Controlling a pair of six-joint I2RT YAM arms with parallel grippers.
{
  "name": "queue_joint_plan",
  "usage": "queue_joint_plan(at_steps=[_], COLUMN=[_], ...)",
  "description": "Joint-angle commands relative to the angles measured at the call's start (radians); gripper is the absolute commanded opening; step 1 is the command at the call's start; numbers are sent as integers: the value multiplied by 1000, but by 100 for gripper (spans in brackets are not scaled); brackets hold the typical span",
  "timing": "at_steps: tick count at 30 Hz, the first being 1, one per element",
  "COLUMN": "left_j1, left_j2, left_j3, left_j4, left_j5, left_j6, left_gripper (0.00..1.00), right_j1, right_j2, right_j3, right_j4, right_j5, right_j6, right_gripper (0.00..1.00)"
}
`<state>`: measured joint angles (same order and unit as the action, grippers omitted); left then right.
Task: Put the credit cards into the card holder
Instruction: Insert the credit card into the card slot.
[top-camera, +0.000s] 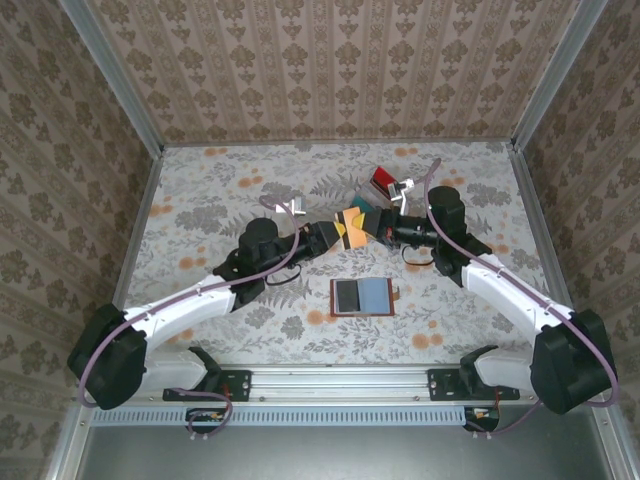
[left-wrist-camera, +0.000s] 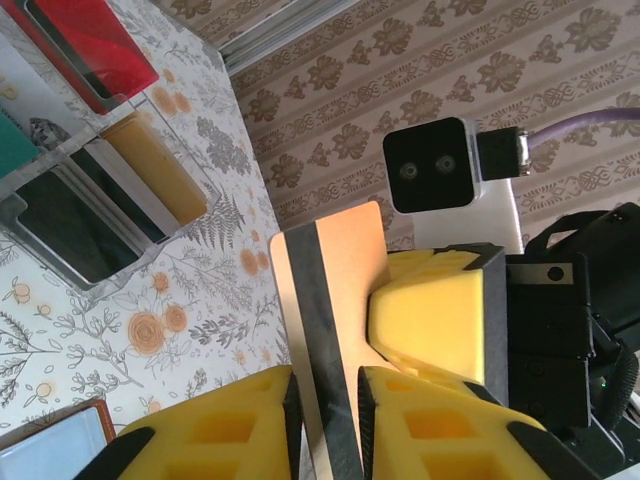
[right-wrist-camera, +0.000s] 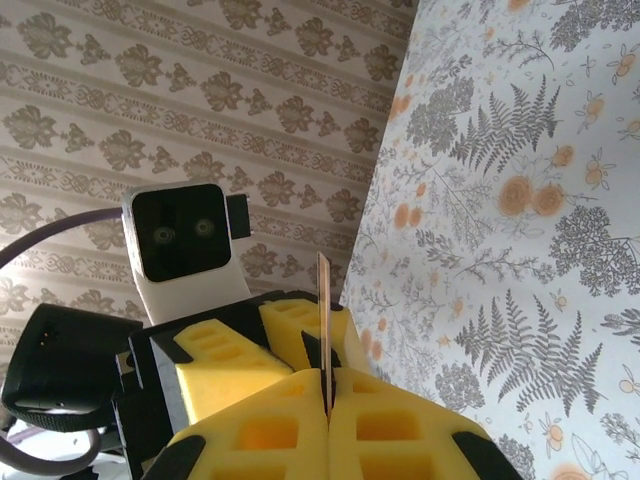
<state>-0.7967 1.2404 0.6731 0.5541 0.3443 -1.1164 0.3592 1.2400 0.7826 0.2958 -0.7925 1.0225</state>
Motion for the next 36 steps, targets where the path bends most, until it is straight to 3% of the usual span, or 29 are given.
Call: queue_joint_plan(at_steps=[1, 6, 10, 12, 15, 18, 21, 24, 30, 36], left_j1=[3, 7, 14, 18, 22, 21, 13, -10, -55, -92], left_j2=[7, 4, -17, -36, -62, -62, -33, 9, 128, 278], left_j3=[5, -5, -31, -37, -17, 3, 3, -17, -37, -29], left_j4=[69, 83, 51, -28, -245, -410, -444, -401, -262, -128], left_j5=[26, 19, -22, -59, -124, -169, -166, -152, -112, -51], left_j6=[-20, -32, -61, -80, -97, -102, -76, -53, -34, -31], left_gripper=[22, 11, 5, 0, 0, 0, 0, 0, 0, 0], right_j1=[7, 5, 4, 4, 4, 6, 8, 11, 20, 22], right_j2=[12, 13, -10, -27, -37, -17, 6, 32, 126, 229], right_j3=[-11, -10, 34, 60, 60, 42, -3, -26, -42, -59], right_j4=[59, 2, -256, -437, -587, -666, -663, -700, -739, -735], right_j5=[-14, 9, 95, 205, 327, 367, 329, 338, 339, 400], right_j6=[55, 28, -109, -203, -273, -310, -327, -361, -437, -459], right_gripper=[6, 10, 38, 44, 48, 44, 38, 29, 19, 17])
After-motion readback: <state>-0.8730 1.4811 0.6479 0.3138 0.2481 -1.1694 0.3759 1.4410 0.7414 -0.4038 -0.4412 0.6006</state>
